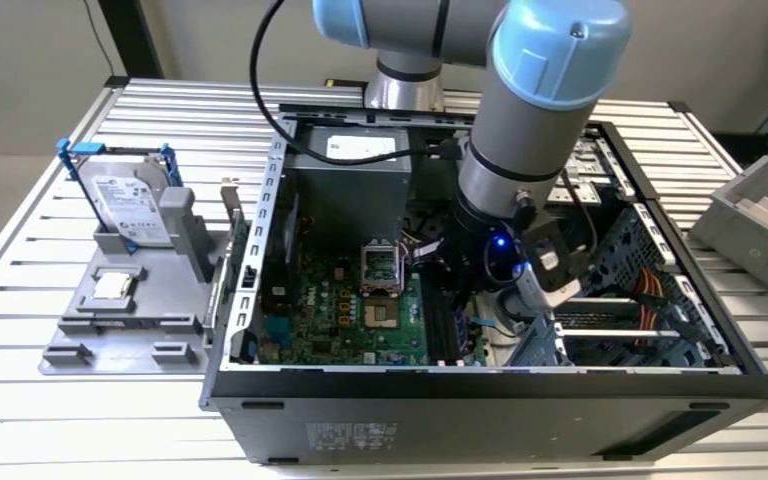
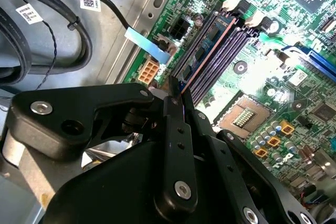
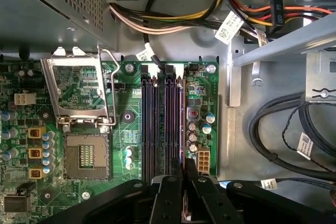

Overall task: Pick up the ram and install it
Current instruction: 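Insert the ram into the slot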

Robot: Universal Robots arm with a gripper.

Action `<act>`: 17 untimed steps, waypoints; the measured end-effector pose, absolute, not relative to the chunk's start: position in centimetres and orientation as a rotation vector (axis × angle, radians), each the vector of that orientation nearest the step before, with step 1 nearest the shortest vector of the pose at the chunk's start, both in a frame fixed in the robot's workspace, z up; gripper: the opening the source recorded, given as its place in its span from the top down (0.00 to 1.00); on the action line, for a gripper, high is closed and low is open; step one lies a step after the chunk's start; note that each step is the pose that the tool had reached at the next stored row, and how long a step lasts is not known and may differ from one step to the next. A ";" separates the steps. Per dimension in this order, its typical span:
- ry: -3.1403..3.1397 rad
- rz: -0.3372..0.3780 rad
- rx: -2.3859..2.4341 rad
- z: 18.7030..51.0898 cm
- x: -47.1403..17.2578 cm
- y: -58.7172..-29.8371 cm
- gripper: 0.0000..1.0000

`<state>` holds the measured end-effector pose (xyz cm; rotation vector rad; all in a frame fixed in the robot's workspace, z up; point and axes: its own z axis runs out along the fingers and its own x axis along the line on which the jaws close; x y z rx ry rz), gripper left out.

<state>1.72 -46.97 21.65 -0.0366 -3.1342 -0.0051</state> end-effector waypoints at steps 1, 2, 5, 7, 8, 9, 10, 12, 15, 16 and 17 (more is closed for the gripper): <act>-3.134 -0.005 -0.037 21.6 1.7 -47.0 1.00; -3.134 -0.005 -0.037 21.6 1.7 -47.0 1.00; -3.134 -0.006 -0.036 21.5 1.6 -47.0 1.00; -3.134 -0.005 -0.037 21.5 1.6 -47.0 1.00; -3.134 -0.005 -0.037 21.5 1.6 -47.0 1.00; -3.134 -0.005 -0.037 21.4 1.6 -47.0 1.00; -3.134 -0.005 -0.037 21.4 1.6 -46.9 1.00; -3.134 -0.005 -0.037 21.3 1.6 -46.9 1.00; -3.134 -0.005 -0.037 21.3 1.6 -46.8 1.00; -3.134 -0.006 -0.037 21.3 1.6 -46.7 1.00; -3.134 -0.005 -0.036 21.3 1.6 -46.7 1.00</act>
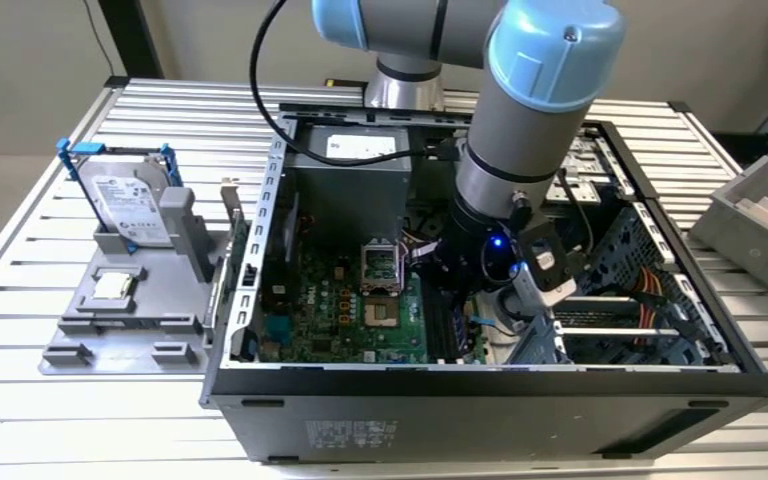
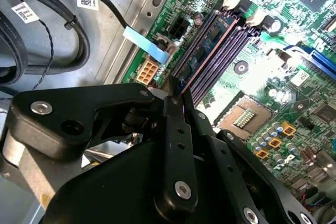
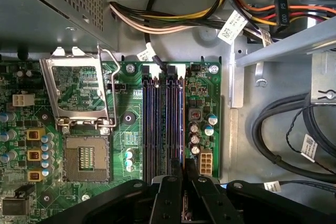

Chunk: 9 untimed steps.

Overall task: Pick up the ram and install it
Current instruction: 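Insert the ram into the slot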

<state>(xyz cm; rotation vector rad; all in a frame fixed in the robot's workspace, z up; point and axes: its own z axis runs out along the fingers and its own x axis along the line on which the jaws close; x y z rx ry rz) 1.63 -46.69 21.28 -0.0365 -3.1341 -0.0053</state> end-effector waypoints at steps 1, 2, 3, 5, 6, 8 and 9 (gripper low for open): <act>-3.134 -0.005 -0.036 21.3 1.6 -46.7 1.00; -3.134 -0.005 -0.036 21.3 1.6 -46.7 1.00; -3.134 -0.005 -0.036 21.3 1.6 -46.7 1.00; -3.134 -0.005 -0.036 21.3 1.6 -46.7 1.00; -3.134 -0.005 -0.036 21.3 1.6 -46.7 1.00; -3.134 -0.005 -0.036 21.3 1.6 -46.7 1.00; -3.134 -0.005 -0.037 21.3 1.6 -46.7 1.00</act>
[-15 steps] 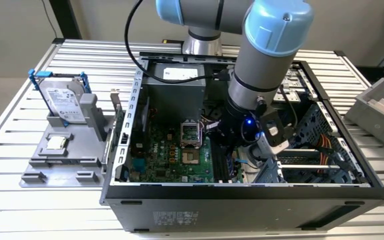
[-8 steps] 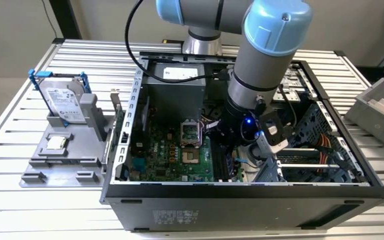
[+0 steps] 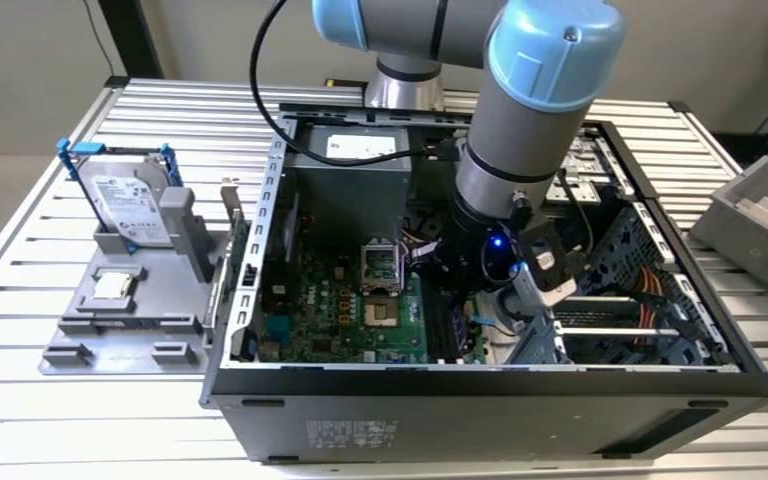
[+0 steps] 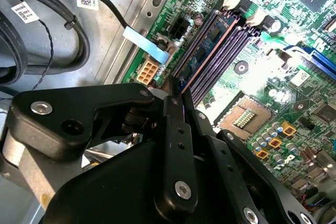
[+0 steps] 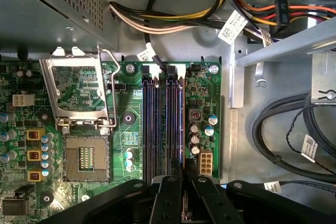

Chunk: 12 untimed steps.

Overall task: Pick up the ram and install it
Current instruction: 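Insert the ram into the slot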

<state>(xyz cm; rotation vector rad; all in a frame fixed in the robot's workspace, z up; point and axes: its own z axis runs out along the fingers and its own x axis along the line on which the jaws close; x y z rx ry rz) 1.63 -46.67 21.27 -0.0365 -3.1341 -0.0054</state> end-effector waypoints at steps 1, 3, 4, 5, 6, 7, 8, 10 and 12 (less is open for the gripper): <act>-3.134 -0.005 -0.037 21.3 1.6 -46.7 1.00; -3.134 -0.005 -0.037 21.3 1.6 -46.7 1.00; -3.134 -0.005 -0.037 21.3 1.6 -46.7 1.00; -3.134 -0.005 -0.037 21.3 1.6 -46.7 1.00; -3.134 -0.005 -0.037 21.3 1.6 -46.7 1.00; -3.134 -0.005 -0.037 21.3 1.6 -46.7 1.00; -3.134 -0.005 -0.037 21.3 1.6 -46.7 1.00; -3.134 -0.006 -0.038 21.2 1.6 -46.7 1.00; -3.134 -0.005 -0.040 21.1 1.6 -46.7 1.00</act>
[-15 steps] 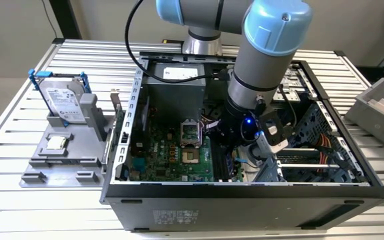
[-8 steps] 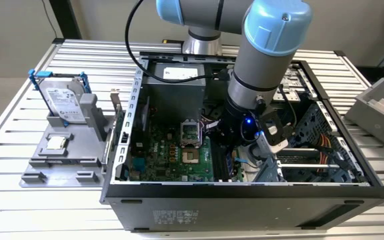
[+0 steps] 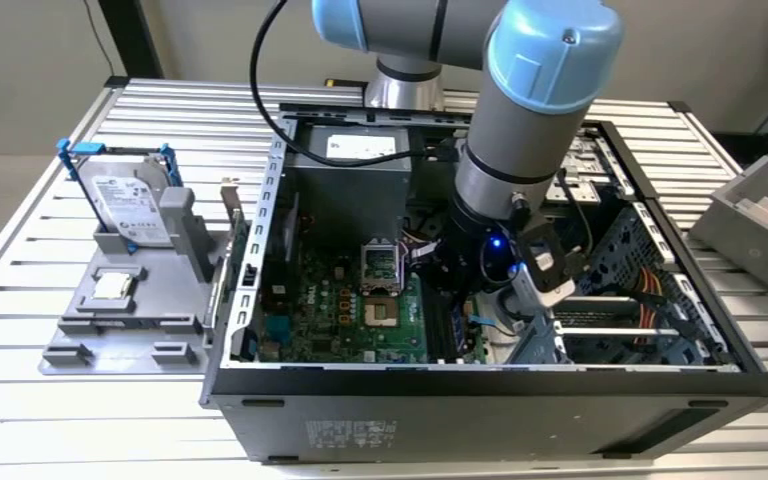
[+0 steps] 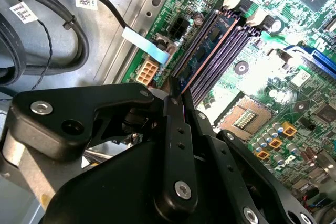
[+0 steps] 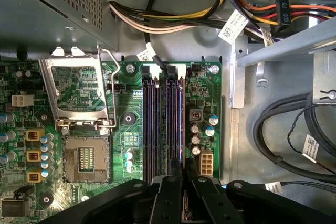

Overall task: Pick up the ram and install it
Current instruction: 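Insert the ram into the slot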

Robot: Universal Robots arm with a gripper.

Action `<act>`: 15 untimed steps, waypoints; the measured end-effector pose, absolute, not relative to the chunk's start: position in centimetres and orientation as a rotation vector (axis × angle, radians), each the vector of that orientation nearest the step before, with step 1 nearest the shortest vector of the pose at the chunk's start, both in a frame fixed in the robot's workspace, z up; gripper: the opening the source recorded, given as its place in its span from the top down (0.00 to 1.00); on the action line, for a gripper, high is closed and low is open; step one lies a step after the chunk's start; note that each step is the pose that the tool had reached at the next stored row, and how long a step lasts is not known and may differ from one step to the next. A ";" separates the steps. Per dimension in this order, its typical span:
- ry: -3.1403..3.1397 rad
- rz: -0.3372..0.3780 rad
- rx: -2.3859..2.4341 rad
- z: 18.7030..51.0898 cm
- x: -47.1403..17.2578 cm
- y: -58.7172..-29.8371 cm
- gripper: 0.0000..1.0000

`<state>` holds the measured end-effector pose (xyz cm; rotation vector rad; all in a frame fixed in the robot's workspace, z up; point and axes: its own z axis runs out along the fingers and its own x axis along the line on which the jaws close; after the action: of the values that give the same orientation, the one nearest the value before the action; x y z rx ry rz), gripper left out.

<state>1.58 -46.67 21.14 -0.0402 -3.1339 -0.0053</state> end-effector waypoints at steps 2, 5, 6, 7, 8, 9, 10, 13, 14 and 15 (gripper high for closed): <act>-3.134 -0.006 -0.042 21.0 1.6 -46.7 1.00; -3.134 -0.005 -0.045 20.8 1.6 -46.7 1.00; -3.134 -0.005 -0.046 20.8 1.6 -46.7 1.00; -3.134 -0.005 -0.046 20.8 1.6 -46.7 1.00; -3.134 -0.005 -0.046 20.8 1.6 -46.7 1.00; -3.134 -0.005 -0.046 20.8 1.6 -46.7 1.00; -3.134 -0.005 -0.046 20.8 1.6 -46.7 1.00; -3.134 -0.005 -0.046 20.8 1.6 -46.7 1.00; -3.134 -0.005 -0.046 20.8 1.6 -46.7 1.00; -3.134 -0.008 -0.046 20.8 1.6 -46.6 1.00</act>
<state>1.58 -46.64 20.78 -0.0463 -3.1338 -0.0082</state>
